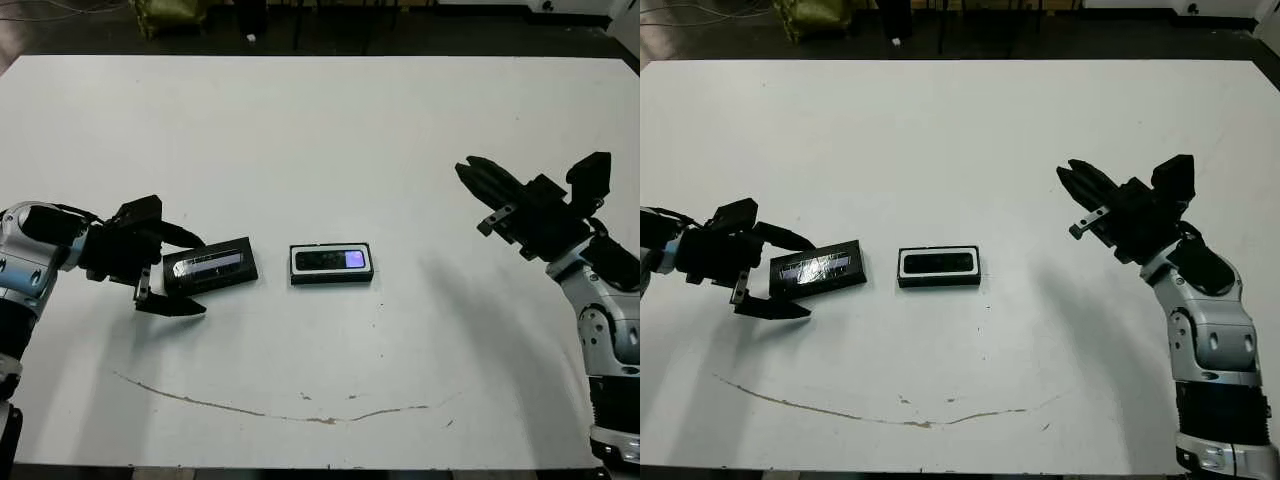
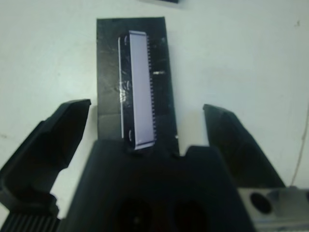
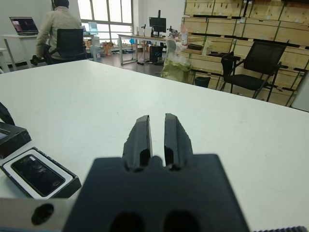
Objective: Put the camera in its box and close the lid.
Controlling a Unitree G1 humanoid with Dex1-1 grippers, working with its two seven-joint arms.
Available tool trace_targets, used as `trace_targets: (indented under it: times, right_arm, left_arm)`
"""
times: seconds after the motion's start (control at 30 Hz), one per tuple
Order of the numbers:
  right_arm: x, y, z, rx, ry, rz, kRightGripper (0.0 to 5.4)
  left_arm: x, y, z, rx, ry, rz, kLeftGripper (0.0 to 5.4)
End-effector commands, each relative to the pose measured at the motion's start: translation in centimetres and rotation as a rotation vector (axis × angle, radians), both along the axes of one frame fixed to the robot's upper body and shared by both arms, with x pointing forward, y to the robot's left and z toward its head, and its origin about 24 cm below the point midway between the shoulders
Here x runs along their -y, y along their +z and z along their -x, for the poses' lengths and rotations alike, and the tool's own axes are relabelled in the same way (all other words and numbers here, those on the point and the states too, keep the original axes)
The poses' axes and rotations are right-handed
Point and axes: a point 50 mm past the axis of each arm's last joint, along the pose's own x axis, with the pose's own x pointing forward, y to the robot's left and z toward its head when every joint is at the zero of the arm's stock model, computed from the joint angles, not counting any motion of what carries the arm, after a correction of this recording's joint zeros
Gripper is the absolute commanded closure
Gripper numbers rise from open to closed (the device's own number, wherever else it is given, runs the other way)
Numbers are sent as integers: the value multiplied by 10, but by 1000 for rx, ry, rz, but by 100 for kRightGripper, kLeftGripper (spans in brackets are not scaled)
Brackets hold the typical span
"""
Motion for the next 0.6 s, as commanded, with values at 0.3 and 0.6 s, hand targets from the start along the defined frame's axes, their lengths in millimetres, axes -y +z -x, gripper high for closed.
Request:
trace_targets:
  times: [0.3,0.6]
  right_arm:
    - [3,-7,1,-34,0,3,540]
    - [2,-7,1,-27,3,13,540]
  left_arm:
    - [-9,-8,1,23,30,-41,3]
    - [-12,-10,0,39,109,-88,12]
